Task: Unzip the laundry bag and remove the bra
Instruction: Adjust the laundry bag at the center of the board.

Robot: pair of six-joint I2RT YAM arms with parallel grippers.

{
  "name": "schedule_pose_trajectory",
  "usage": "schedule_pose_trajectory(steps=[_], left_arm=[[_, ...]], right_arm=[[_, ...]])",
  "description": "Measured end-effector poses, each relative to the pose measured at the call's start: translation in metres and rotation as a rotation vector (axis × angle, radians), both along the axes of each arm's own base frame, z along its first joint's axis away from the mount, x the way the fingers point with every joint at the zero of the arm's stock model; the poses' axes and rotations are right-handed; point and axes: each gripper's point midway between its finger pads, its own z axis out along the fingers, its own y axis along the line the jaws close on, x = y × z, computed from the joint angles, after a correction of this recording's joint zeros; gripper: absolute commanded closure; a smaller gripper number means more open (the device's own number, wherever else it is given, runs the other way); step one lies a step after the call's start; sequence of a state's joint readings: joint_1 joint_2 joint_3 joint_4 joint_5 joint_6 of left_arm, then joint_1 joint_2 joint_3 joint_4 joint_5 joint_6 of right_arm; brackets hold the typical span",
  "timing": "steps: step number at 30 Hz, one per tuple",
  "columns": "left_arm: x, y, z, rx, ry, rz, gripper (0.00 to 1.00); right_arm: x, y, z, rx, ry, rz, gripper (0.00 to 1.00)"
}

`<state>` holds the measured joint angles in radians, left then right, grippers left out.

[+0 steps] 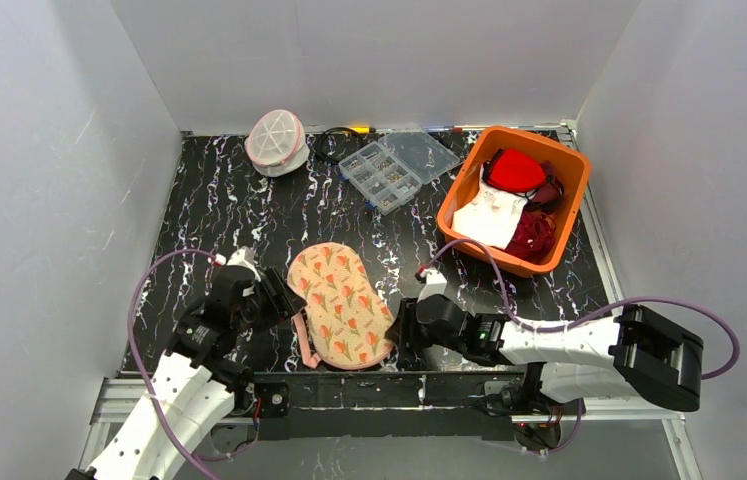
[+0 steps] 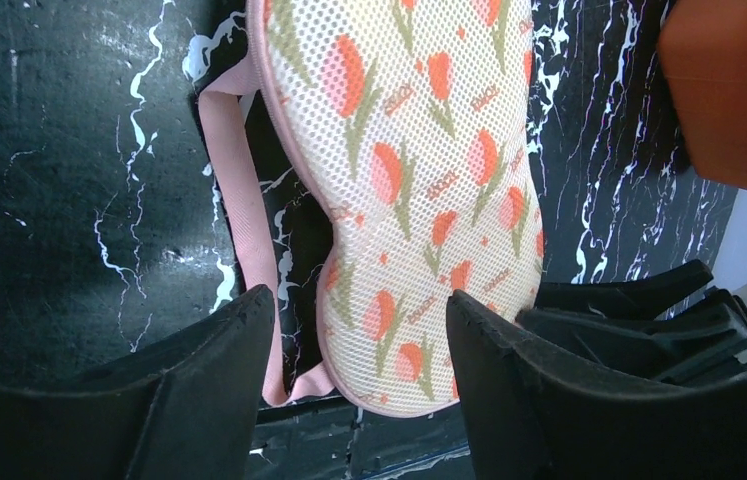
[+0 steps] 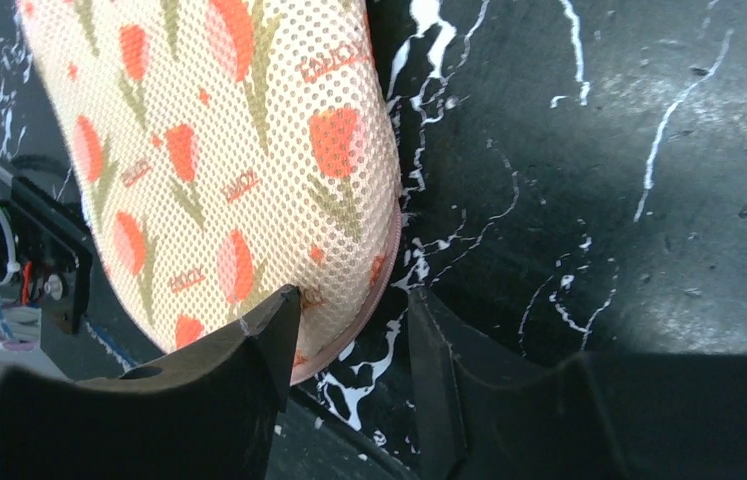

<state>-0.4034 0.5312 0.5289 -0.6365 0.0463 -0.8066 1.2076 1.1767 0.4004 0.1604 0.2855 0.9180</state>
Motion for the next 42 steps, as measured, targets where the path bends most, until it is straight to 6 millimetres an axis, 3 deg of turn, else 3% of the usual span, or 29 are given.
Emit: schedule_pose_trajectory(steps=[5, 16, 21, 23, 27, 32, 34, 38, 42], left_arm=[[-0.003, -0.002, -0.007, -0.015, 0.015, 0.0, 0.39], [-0.004, -0.003, -0.009, -0.021, 0.024, -0.002, 0.41], [-0.002, -0.006, -0.013, -0.027, 0.027, -0.007, 0.41], [0.0, -0.009, -0.019, -0.032, 0.044, -0.018, 0.42], [0.006, -0.018, -0.039, -0.024, 0.123, -0.038, 0.43], [0.018, -0.026, -0.058, -0.011, 0.177, -0.051, 0.44], [0.025, -0.028, -0.061, 0.001, 0.189, -0.058, 0.45], [0.051, -0.037, -0.048, 0.023, 0.168, -0.082, 0.43], [0.073, -0.042, -0.012, 0.032, 0.061, -0.097, 0.35]], right_arm=[[0.017, -0.008, -0.007, -0.017, 0.014, -0.053, 0.59], [0.063, -0.025, -0.01, -0.045, 0.028, -0.157, 0.61], [0.06, -0.021, -0.01, -0.038, 0.044, -0.129, 0.6], [0.053, -0.017, -0.01, -0.03, 0.047, -0.103, 0.57], [0.015, -0.005, -0.017, -0.028, 0.063, -0.002, 0.46], [-0.025, 0.003, -0.011, -0.04, 0.048, 0.128, 0.16], [-0.024, -0.003, 0.0, -0.039, 0.014, 0.129, 0.09], [-0.006, -0.011, 0.031, -0.042, -0.088, 0.092, 0.06], [0.031, -0.014, 0.059, -0.059, -0.153, 0.019, 0.08]])
